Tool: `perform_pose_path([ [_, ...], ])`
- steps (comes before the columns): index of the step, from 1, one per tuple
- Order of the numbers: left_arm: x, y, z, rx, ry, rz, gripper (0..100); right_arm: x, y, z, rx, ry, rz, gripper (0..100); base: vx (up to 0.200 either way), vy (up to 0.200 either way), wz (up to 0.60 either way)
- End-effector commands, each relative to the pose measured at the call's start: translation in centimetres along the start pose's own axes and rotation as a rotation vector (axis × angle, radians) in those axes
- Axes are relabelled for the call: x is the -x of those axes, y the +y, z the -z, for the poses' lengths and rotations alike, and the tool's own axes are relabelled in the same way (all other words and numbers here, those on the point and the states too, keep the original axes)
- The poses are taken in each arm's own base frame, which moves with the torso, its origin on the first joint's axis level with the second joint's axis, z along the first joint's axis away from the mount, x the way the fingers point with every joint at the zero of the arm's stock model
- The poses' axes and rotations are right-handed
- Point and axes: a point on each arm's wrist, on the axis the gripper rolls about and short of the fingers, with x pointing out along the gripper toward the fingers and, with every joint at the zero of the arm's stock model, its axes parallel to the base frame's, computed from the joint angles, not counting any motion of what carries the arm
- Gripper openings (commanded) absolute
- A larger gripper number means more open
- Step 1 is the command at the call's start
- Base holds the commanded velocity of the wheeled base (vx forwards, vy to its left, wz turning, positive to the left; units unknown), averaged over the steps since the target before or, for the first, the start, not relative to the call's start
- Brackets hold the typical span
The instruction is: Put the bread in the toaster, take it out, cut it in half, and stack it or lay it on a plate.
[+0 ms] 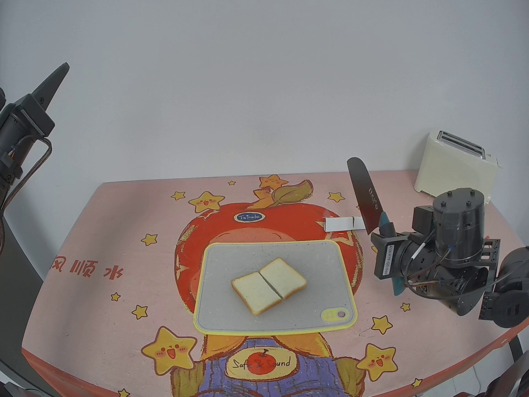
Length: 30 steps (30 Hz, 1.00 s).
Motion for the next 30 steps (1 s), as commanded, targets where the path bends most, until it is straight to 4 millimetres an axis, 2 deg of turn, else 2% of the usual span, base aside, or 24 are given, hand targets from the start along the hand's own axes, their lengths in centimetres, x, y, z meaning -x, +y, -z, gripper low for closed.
perform_pose_path([
  [1, 0.0, -0.1, 0.0, 0.002, 0.0, 0.004, 0, -1.4, -0.3, 0.4, 0.001, 0.027, 0.028, 0, 0.0, 0.0, 0.0],
  [30, 0.3, -0.2, 0.6, -0.002, 0.026, 0.024, 0, -1.2, -0.6, 1.8, 0.032, 0.119, 0.015, 0, 0.0, 0.0, 0.0],
])
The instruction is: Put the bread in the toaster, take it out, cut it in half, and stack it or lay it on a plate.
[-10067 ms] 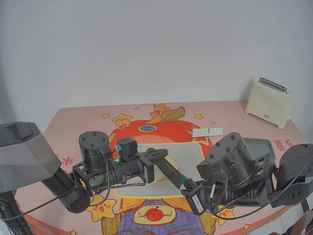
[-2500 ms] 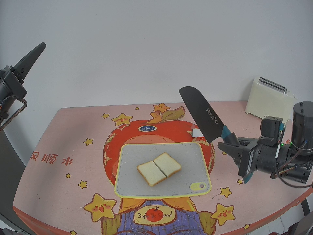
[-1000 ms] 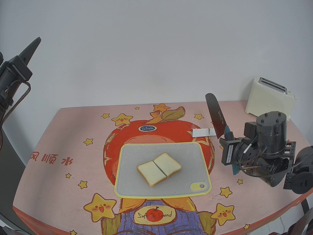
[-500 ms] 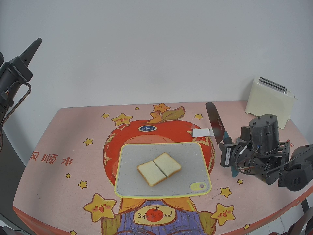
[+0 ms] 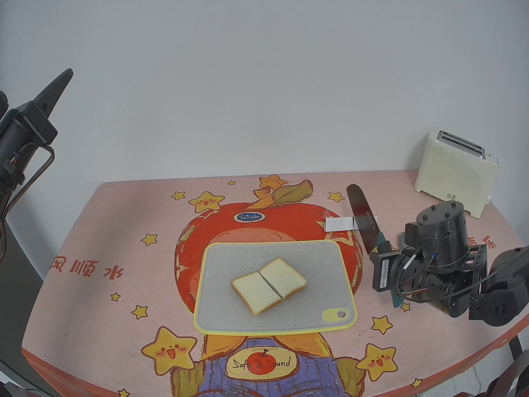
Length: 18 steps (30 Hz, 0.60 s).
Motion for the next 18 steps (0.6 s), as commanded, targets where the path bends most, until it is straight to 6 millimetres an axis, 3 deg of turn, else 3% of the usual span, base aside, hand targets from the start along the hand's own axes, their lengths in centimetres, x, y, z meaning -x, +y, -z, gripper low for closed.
perform_pose_path([
  [1, 0.02, -0.01, -0.02, -0.001, -0.001, 0.0, 0, 0.01, -0.04, 0.01, 0.0, 0.0, 0.002, 0, 0.0, 0.0, 0.0],
  [18, 0.06, -0.02, -0.03, -0.001, -0.001, 0.002, 0, -0.51, 0.01, 0.64, 0.013, 0.027, 0.01, 0, 0.0, 0.0, 0.0],
])
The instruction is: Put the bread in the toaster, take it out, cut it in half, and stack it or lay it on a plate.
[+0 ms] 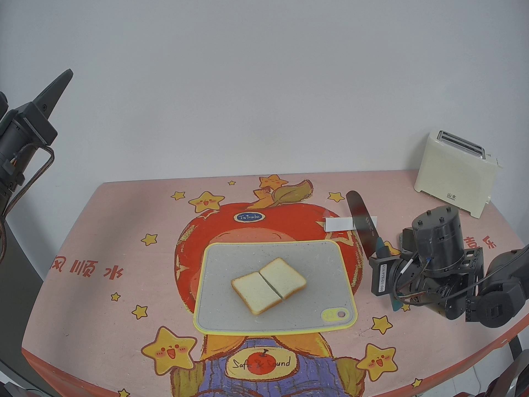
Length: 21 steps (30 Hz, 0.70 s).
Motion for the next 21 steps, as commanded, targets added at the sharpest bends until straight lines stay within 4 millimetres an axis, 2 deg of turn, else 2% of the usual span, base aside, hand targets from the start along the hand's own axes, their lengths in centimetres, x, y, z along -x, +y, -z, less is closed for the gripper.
perform_pose_path([
  [1, 0.01, 0.0, -0.01, 0.0, 0.0, 0.0, 0, -0.06, 0.03, 0.07, 0.001, 0.002, 0.0, 0, 0.0, 0.0, 0.0],
  [21, 0.0, -0.02, -0.01, -0.001, 0.0, 0.002, 0, -0.18, -0.18, -0.11, -0.006, -0.002, 0.008, 0, 0.0, 0.0, 0.0],
])
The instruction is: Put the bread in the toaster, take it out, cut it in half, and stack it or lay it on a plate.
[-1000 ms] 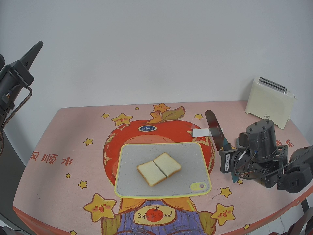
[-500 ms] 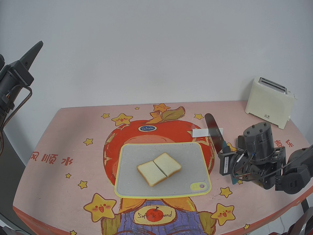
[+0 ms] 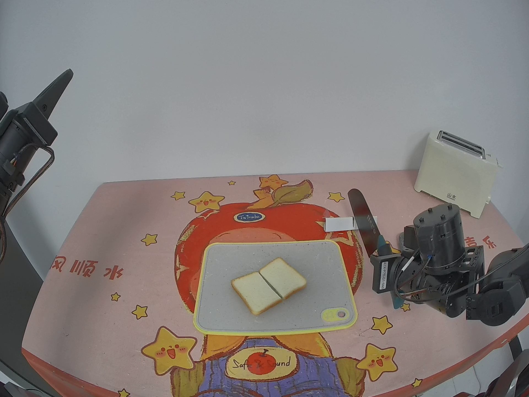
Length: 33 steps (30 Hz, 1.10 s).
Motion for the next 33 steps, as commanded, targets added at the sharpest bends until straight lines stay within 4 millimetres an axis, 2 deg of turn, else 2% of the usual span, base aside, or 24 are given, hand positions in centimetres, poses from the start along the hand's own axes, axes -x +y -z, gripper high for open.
perform_pose_path([
  [1, -0.01, -0.01, -0.01, 0.001, 0.0, 0.001, 0, -0.11, 0.02, 0.15, 0.003, 0.006, 0.002, 0, 0.0, 0.0, 0.0],
  [33, 0.13, -0.02, 0.17, -0.004, 0.008, 0.005, 0, -0.95, 0.29, 1.04, 0.023, 0.043, 0.013, 0, 0.0, 0.0, 0.0],
])
